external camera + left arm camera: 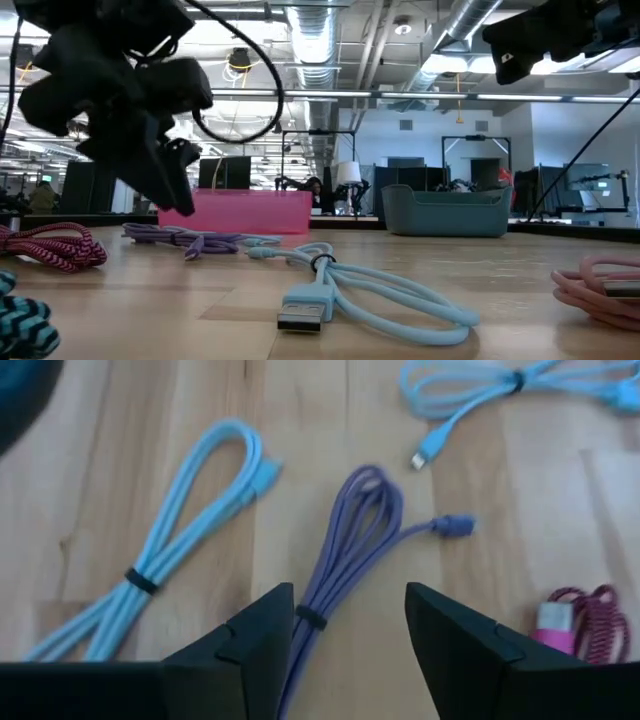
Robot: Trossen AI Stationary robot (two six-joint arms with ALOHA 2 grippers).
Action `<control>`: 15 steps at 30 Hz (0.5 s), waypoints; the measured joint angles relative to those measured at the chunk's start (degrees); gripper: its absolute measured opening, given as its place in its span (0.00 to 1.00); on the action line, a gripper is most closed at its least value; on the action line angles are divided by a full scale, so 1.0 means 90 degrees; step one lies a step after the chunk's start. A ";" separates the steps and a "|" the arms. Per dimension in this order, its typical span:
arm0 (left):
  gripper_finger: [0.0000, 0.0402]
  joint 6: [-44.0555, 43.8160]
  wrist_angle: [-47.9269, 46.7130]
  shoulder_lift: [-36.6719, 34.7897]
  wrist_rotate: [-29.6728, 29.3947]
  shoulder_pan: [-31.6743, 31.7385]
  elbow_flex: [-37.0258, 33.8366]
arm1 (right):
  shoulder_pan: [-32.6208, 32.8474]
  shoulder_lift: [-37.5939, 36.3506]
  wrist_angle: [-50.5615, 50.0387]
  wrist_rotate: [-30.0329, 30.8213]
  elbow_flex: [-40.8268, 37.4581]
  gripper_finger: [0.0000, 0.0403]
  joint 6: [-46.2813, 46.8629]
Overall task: Pick & Place USB Port
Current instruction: Put the purple charger cable into the red bin
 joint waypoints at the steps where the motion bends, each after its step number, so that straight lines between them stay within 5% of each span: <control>1: 0.48 -0.0003 0.0000 0.0081 -0.0002 0.0000 0.0000 | 0.0000 0.0000 0.0000 -0.0001 0.0000 0.02 0.0000; 15: 0.47 -0.0002 0.0118 0.0852 -0.0709 -0.0012 0.0019 | 0.0000 0.0001 0.0002 -0.0002 0.0000 0.02 0.0000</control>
